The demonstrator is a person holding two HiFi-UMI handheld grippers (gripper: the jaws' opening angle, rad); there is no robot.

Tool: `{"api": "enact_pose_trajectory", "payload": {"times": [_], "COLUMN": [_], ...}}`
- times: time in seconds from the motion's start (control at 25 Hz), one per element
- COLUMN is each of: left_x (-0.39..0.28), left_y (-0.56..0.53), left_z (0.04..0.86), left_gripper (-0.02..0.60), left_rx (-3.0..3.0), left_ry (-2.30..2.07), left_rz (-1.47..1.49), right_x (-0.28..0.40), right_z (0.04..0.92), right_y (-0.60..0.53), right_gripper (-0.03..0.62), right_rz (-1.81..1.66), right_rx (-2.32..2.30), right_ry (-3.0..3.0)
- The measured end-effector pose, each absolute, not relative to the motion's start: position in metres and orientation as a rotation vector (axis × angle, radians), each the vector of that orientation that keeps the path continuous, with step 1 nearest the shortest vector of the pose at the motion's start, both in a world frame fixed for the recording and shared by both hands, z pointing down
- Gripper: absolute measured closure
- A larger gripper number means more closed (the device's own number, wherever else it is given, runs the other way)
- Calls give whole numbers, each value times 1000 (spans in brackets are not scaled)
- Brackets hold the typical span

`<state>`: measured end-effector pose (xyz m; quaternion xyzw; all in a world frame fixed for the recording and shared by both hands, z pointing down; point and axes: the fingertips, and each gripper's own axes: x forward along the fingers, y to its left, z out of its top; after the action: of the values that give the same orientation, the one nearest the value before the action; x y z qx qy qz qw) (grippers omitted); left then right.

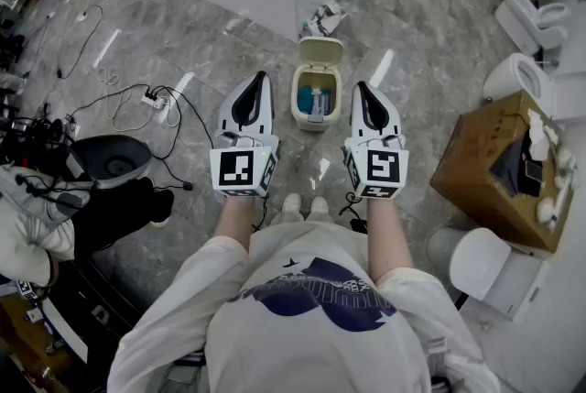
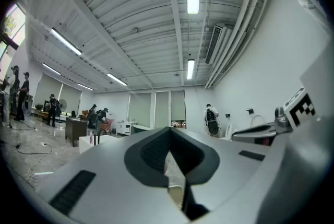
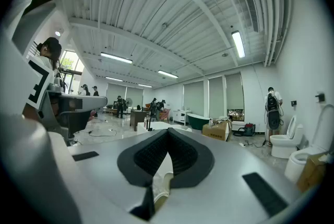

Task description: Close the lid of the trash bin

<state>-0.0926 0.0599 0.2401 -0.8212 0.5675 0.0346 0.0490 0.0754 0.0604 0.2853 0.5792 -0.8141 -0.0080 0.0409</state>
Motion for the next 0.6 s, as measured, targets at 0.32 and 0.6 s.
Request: {"api": "enact_pose_trajectory", "payload": {"times": [0.32,0.6], "left_x": [-93,-94], "left_y": [64,70], "left_z": [242,243], "left_gripper": [583,583], "left_rx": [-2503,-2530], "left_ry": [1729,1723], "left_rz": [102,121], "right_x": [74,82], "right_z": [289,287], "right_y": [66,73], "right_gripper": [588,585], "right_rz": [-29,122], "right_rx": [1756,1802], "right_ry": [-2489,-2598]}}
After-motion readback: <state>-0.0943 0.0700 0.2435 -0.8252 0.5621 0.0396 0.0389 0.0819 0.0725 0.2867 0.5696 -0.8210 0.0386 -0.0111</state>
